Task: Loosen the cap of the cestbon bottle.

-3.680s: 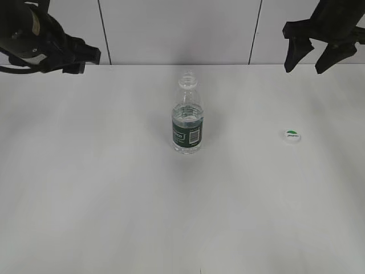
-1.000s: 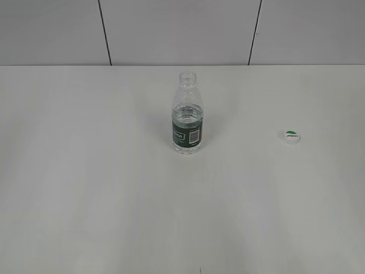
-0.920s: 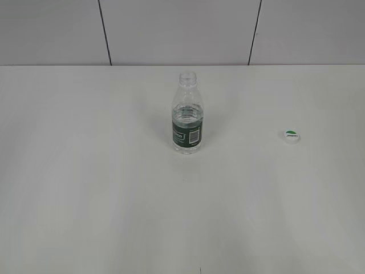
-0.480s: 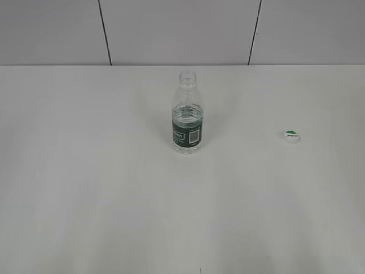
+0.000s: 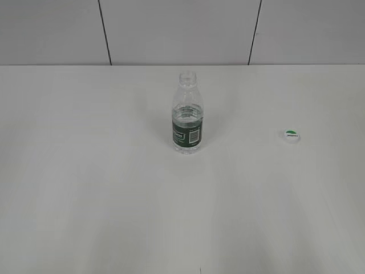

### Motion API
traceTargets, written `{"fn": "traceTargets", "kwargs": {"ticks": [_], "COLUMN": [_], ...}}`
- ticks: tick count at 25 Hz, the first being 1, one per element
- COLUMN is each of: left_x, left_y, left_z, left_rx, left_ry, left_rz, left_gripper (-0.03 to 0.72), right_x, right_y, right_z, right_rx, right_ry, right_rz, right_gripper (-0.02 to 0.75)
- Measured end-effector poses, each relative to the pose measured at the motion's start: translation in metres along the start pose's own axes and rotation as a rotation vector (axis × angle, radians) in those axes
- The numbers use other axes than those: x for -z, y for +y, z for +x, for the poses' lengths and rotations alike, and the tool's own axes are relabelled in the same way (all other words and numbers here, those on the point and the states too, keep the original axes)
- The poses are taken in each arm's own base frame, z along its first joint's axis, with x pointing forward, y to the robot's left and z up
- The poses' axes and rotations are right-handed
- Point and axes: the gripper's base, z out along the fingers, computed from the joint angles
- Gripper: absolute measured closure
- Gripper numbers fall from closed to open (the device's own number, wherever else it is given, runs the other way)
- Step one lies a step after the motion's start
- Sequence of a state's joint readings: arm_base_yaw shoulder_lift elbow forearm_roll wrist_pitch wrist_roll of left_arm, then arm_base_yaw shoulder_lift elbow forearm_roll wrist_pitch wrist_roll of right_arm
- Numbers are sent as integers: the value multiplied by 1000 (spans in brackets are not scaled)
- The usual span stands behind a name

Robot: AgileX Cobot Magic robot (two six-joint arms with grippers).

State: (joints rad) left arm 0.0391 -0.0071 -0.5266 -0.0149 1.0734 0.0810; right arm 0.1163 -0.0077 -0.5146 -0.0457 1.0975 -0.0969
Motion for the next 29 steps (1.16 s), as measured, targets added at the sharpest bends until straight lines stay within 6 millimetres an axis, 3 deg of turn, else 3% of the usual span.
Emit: {"fn": "traceTargets", "kwargs": {"ticks": [29], "left_x": [0], "left_y": [-3], "left_z": [-1], "left_rx": [13], "left_ry": [-8], "left_rz": [55], "left_gripper": [376], "right_x": [0], "right_y": [1], "right_z": [0], "right_rx": [-36], "right_ry": [6], "right_rz": [68], "right_gripper": [202]}}
